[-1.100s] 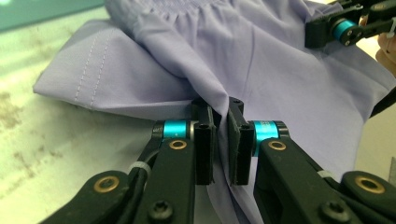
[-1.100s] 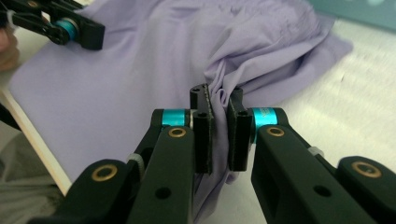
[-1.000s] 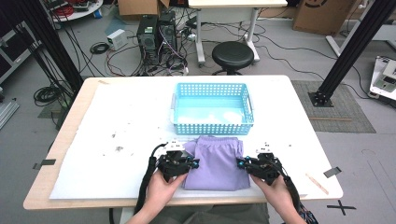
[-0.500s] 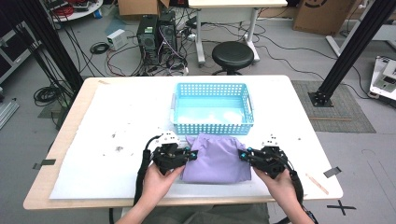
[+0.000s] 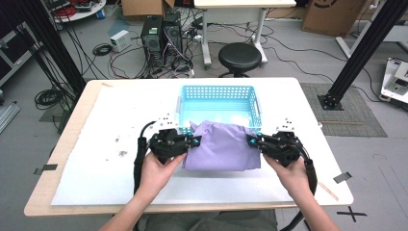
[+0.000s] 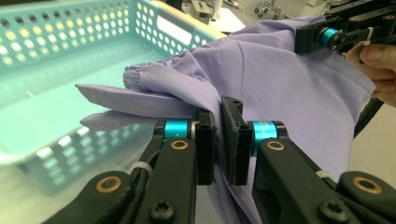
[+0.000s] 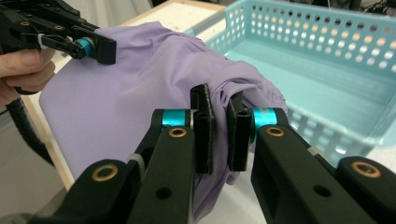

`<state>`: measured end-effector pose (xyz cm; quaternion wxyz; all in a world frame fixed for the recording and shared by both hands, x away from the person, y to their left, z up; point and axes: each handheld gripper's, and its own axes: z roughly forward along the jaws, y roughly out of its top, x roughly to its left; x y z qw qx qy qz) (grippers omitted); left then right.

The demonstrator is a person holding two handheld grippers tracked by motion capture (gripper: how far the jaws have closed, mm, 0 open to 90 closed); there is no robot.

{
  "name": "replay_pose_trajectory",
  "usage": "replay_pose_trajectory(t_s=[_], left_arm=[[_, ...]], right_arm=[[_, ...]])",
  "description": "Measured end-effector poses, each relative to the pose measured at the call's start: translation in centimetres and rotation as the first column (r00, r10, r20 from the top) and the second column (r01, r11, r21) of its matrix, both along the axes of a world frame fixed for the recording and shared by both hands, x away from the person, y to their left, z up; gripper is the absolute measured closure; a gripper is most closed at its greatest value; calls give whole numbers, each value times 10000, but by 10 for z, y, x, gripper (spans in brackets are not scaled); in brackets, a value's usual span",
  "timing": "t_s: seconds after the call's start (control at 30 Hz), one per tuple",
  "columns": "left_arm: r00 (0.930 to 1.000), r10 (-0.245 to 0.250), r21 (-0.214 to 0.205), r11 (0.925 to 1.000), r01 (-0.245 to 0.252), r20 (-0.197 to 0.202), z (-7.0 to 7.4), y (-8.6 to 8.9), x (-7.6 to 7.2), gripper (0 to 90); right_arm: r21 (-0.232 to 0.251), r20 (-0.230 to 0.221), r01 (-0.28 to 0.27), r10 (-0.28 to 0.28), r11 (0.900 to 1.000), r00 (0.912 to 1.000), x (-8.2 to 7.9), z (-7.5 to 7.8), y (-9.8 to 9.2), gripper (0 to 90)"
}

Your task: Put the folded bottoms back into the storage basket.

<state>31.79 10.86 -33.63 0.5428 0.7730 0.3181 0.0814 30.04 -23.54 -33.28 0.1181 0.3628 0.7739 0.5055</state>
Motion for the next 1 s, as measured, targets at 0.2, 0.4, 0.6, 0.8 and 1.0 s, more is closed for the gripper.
replay_pose_trajectory(t_s=[0.2, 0.4, 0.6, 0.8, 1.0], left_arm=[[9996, 189, 47, 9998, -190, 206, 21, 2, 20, 839], [9975, 474, 30, 9989, -476, 525, 40, 2, 42, 839], [9931, 855, 195, 9960, -873, 803, 48, 0, 68, 839], [9881, 1182, 597, 9904, -1244, 989, 40, -6, 101, 838], [9820, 1615, 752, 9827, -1691, 975, 15, -12, 138, 839]], right_arm=[[-35, 224, 81, -80, 10000, 9997, 22, 18, 4, 840], [-97, 437, 389, -384, 9992, 9983, 47, 34, 8, 840], [-360, 599, 731, -708, 9967, 9957, 75, 46, 13, 839], [-568, 647, 978, -941, 9936, 9935, 108, 41, 17, 839], [-933, 712, 1307, -1243, 9870, 9897, 144, 27, 20, 838]])
